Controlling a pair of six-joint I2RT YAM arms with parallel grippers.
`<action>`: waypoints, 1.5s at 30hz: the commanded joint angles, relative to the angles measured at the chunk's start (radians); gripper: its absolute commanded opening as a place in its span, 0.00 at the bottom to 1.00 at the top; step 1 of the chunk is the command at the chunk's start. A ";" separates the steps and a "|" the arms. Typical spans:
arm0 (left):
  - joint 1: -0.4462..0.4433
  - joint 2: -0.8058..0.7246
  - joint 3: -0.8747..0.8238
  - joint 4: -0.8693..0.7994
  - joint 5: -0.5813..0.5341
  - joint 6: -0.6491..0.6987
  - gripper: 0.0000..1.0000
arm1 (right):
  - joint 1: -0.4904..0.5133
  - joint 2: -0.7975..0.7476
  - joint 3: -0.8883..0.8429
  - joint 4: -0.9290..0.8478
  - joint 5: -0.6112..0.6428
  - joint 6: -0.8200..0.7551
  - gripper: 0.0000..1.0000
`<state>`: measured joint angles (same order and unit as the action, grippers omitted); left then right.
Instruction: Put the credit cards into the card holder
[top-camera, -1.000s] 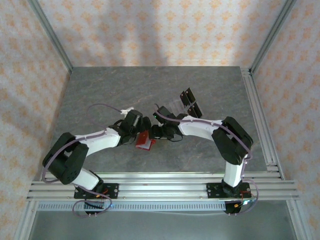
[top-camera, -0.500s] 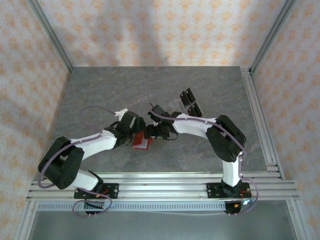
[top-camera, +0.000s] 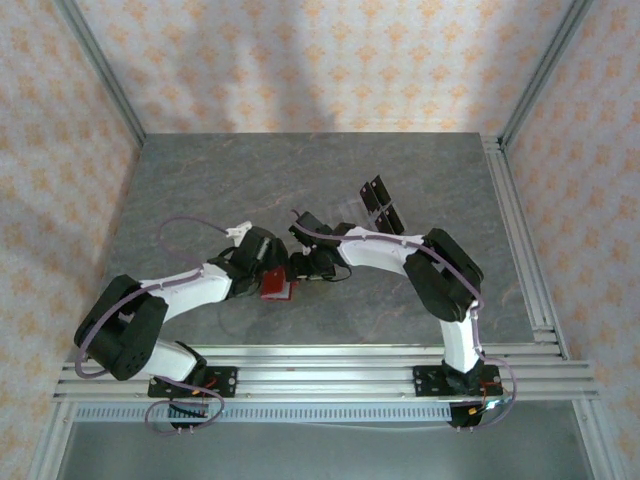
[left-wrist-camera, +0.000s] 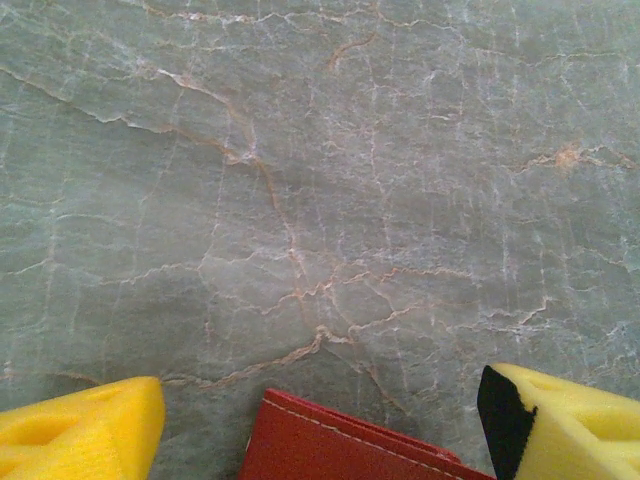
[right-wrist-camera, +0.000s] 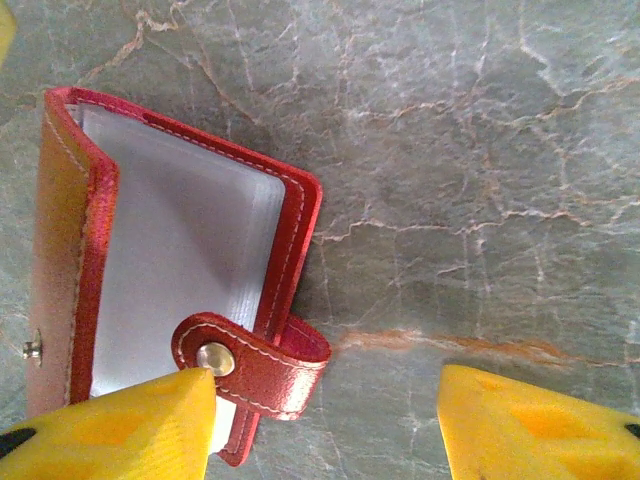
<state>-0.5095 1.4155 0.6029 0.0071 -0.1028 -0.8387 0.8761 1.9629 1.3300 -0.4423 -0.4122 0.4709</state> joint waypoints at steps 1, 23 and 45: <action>-0.020 -0.038 -0.020 -0.016 0.042 0.002 0.83 | 0.021 0.000 0.060 0.115 -0.012 0.007 0.60; 0.074 -0.410 -0.026 -0.427 -0.212 -0.048 0.89 | 0.036 0.041 0.123 0.044 0.022 0.057 0.60; 0.083 -0.470 -0.052 -0.448 -0.208 -0.055 0.89 | 0.060 0.167 0.292 -0.203 0.073 -0.025 0.58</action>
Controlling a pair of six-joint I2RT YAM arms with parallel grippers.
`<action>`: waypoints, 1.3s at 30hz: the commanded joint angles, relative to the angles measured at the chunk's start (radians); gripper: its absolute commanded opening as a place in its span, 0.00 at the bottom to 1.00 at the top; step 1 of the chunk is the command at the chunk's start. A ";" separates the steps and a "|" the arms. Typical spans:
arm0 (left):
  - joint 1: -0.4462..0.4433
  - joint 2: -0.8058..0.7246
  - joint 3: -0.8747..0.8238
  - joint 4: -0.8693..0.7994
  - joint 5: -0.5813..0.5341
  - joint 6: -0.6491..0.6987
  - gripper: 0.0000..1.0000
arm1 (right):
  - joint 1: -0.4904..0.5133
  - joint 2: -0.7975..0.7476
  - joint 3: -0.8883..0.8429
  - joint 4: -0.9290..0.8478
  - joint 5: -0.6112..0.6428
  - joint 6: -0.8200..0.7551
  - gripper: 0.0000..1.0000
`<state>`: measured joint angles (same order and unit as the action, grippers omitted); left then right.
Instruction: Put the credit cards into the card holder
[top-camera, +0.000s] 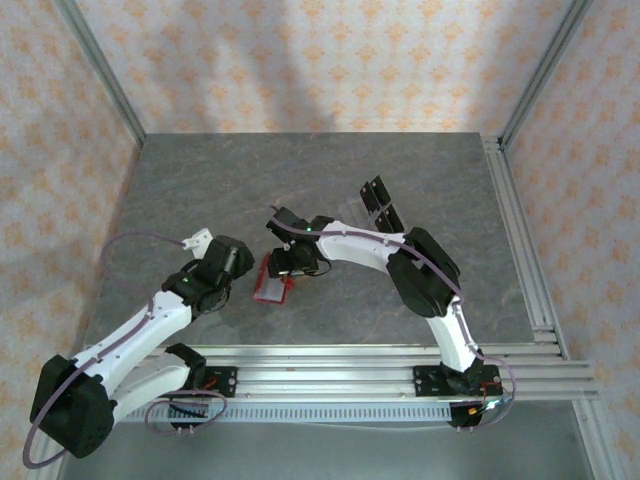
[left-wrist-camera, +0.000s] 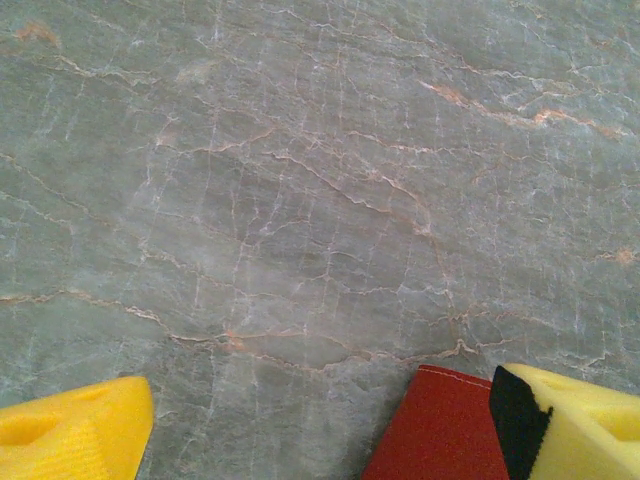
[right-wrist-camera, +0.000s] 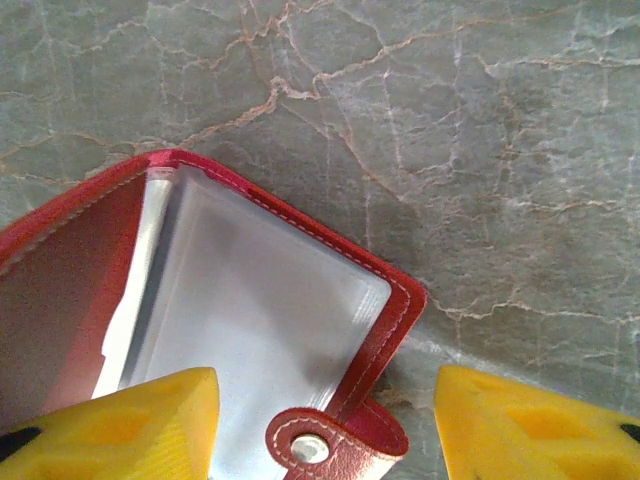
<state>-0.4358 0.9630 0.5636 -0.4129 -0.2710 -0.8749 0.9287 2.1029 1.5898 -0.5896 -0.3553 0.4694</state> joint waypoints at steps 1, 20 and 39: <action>0.010 -0.020 -0.014 -0.031 -0.038 -0.018 0.89 | 0.008 0.031 0.036 -0.059 0.016 -0.025 0.58; 0.010 -0.050 -0.045 -0.022 -0.025 -0.022 0.89 | 0.008 0.004 0.036 -0.107 0.052 -0.059 0.43; 0.007 0.008 -0.055 0.028 0.050 -0.003 0.89 | -0.032 -0.119 -0.141 -0.103 0.108 -0.148 0.00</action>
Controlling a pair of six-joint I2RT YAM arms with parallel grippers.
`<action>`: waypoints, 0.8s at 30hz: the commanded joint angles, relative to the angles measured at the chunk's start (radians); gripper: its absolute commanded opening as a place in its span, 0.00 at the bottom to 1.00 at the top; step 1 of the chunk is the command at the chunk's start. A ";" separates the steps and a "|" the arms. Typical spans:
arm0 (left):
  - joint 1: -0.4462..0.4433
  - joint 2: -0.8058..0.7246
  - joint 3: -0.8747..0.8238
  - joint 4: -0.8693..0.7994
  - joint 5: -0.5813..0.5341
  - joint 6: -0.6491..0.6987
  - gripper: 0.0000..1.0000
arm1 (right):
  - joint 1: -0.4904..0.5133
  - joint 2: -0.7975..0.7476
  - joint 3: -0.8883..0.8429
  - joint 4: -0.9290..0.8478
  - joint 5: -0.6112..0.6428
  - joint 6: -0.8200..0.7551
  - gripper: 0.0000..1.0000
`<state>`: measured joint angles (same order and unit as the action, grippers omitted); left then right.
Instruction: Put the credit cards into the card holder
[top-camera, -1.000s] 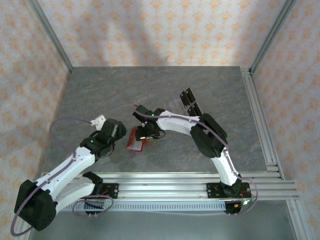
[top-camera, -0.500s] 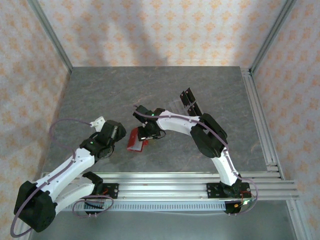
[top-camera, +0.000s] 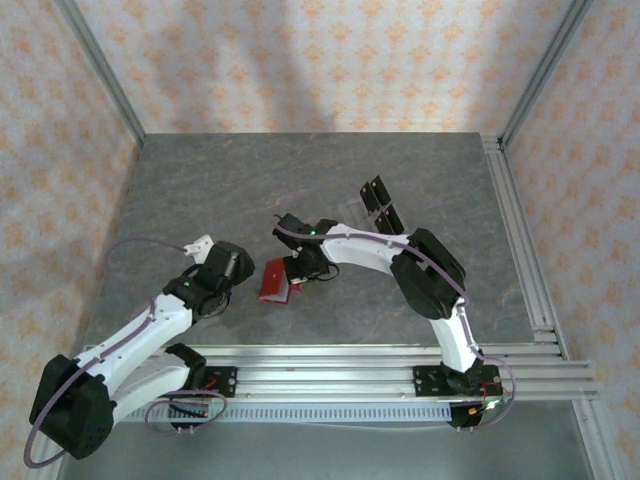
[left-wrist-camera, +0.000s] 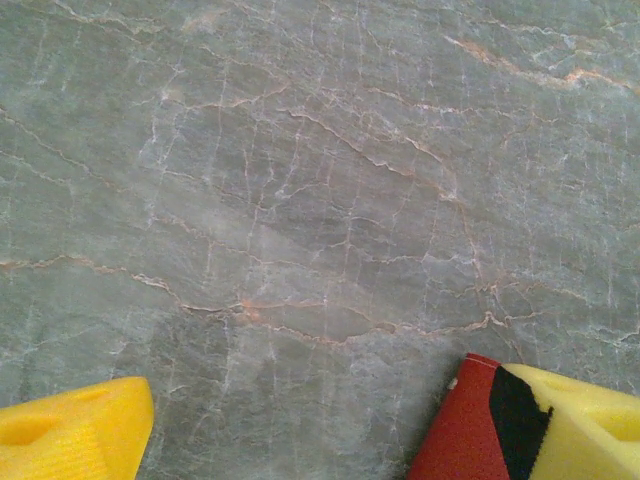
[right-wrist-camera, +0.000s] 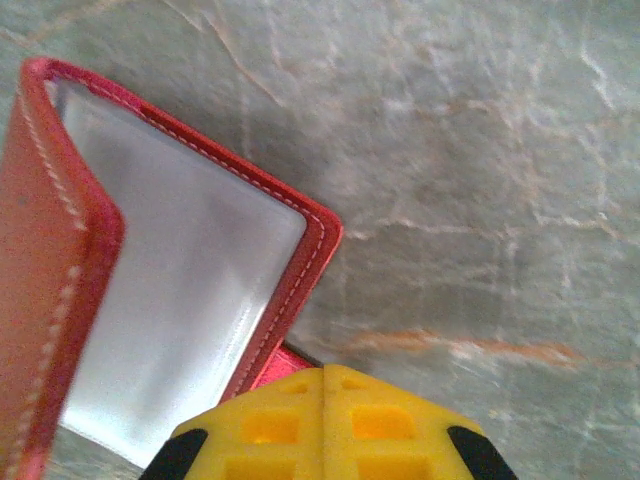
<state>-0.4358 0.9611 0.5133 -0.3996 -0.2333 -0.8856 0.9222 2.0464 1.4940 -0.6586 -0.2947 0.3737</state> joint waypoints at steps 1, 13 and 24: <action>0.005 0.012 -0.004 0.019 0.018 0.010 0.89 | -0.036 -0.083 -0.068 -0.025 0.043 -0.076 0.00; -0.165 0.275 0.147 0.070 0.037 0.121 0.89 | -0.208 -0.227 -0.295 0.060 -0.047 -0.283 0.00; -0.181 0.582 0.360 0.166 0.253 0.338 0.87 | -0.271 -0.308 -0.363 0.128 -0.093 -0.213 0.17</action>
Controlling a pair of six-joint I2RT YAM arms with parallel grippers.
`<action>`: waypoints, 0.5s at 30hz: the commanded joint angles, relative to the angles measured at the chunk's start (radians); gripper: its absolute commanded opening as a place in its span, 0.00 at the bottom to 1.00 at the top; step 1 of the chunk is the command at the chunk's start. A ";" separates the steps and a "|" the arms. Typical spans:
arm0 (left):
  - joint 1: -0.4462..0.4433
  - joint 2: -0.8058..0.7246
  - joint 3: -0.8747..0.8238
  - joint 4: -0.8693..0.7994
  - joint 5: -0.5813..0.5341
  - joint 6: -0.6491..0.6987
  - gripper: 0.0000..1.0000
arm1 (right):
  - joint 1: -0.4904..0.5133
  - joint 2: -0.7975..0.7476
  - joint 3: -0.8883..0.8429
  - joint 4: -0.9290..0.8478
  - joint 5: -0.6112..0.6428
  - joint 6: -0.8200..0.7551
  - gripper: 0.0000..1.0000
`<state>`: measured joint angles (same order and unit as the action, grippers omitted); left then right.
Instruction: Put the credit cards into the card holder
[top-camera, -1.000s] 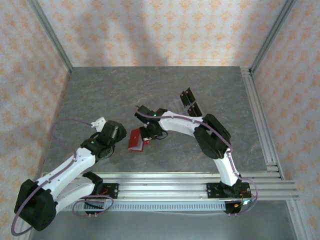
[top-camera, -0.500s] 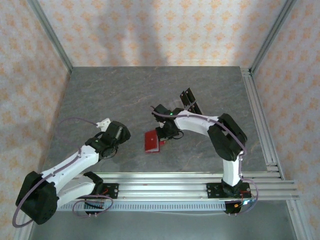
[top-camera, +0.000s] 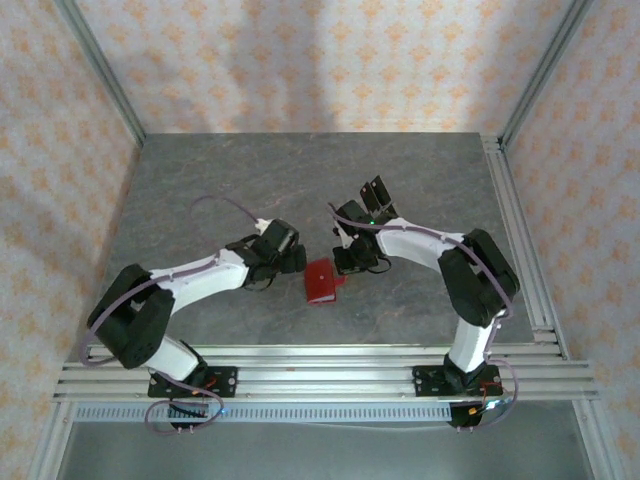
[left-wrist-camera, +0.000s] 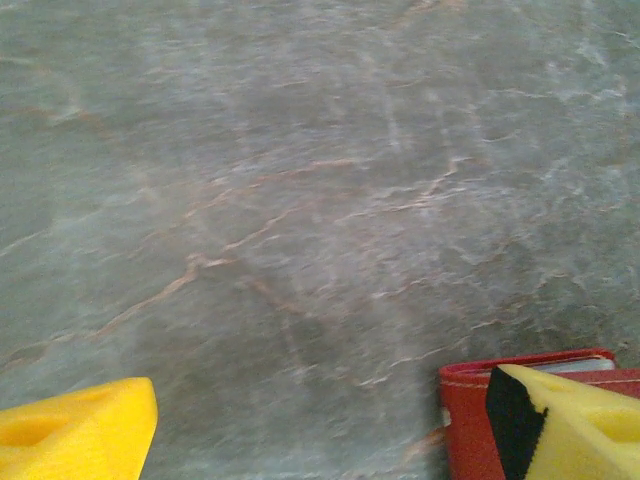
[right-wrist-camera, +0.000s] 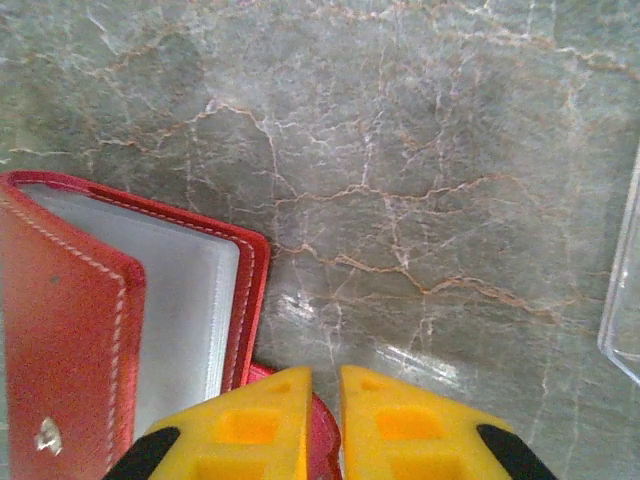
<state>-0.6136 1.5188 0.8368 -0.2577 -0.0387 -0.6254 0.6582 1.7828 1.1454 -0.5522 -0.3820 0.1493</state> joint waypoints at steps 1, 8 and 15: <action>-0.006 0.035 0.042 0.028 0.069 0.083 0.86 | -0.009 -0.052 -0.019 0.022 -0.007 0.011 0.18; -0.038 0.070 0.037 0.039 0.082 0.080 0.85 | -0.014 -0.064 -0.039 0.028 -0.020 0.016 0.19; -0.066 0.087 0.032 0.004 0.035 0.077 0.84 | -0.020 -0.071 -0.056 0.025 -0.028 0.016 0.18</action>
<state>-0.6685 1.5944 0.8577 -0.2283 0.0372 -0.5663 0.6453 1.7432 1.1042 -0.5293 -0.4049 0.1570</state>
